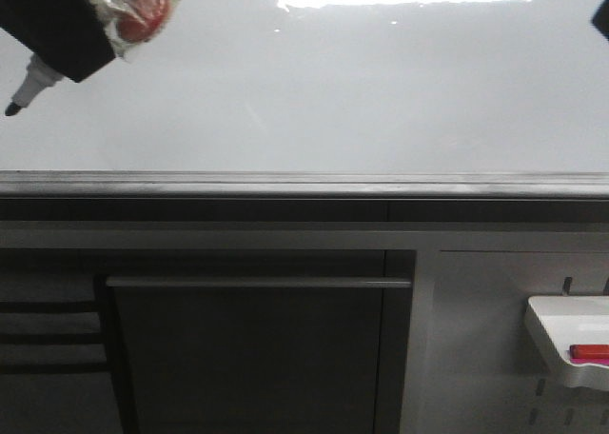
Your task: Write number 0 on whiteboard
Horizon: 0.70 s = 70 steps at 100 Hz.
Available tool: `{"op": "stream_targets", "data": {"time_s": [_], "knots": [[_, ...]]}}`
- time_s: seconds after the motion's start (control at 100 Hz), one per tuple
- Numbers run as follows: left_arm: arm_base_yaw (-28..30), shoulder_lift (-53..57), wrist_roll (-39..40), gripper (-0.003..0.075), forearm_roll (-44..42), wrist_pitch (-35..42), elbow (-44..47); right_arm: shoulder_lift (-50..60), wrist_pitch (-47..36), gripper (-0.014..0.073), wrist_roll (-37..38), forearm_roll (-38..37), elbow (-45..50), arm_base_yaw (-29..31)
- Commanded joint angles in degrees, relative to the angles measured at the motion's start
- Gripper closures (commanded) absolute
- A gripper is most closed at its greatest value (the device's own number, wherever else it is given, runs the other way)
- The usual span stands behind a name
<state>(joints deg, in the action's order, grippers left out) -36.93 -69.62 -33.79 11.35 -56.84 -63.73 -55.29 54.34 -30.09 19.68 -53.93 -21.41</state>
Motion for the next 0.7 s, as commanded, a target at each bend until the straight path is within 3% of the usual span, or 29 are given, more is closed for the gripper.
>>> {"op": "stream_targets", "data": {"time_s": [0.0, 0.26, 0.43, 0.69], "knots": [[-4.1, 1.0, -1.5, 0.0740, 1.1, 1.5, -2.1, -3.1, 0.8, 0.0274, -4.6, 1.5, -5.6, -5.0], [-12.8, 1.0, -2.1, 0.0740, 1.0, 1.3, -2.1, -12.0, 6.0, 0.0274, -8.6, 0.4, -17.5, -14.5], [-15.1, 1.0, -2.9, 0.0740, 1.0, 1.3, -2.1, -16.5, 13.5, 0.0274, -11.3, 0.4, -23.7, -19.5], [-15.6, 1.0, -3.1, 0.0740, 0.9, 1.1, -2.1, -19.9, 14.8, 0.0274, -12.8, 0.7, -28.5, -25.4]]}}
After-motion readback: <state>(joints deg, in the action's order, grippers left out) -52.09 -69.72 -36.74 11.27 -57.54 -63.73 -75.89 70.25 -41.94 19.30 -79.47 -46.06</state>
